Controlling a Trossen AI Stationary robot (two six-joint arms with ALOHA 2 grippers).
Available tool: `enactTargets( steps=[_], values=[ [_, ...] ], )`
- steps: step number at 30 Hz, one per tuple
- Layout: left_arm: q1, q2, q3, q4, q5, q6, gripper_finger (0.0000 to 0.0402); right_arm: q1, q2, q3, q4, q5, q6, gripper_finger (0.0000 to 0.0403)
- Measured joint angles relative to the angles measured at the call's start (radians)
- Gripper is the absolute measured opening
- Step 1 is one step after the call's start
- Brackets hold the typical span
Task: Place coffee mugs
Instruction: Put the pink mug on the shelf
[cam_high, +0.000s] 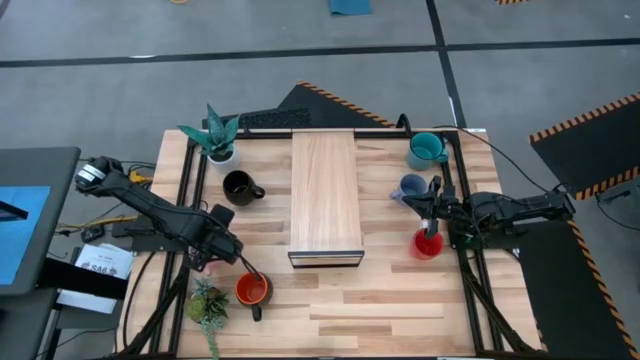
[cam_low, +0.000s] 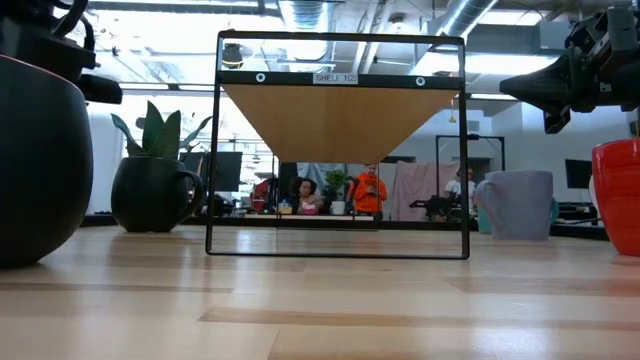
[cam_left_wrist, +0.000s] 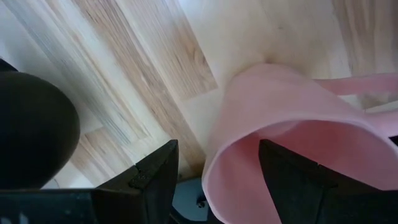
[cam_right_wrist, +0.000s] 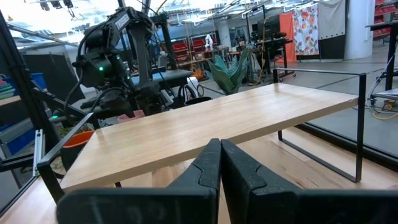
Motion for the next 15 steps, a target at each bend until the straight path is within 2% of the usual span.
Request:
enactTargets(
  steps=[15],
  values=[
    [0.0,0.098,0.0,0.014,0.004,0.035,0.0203,0.0,0.0,0.0,0.0,0.0,0.0,0.0038]
  ],
)
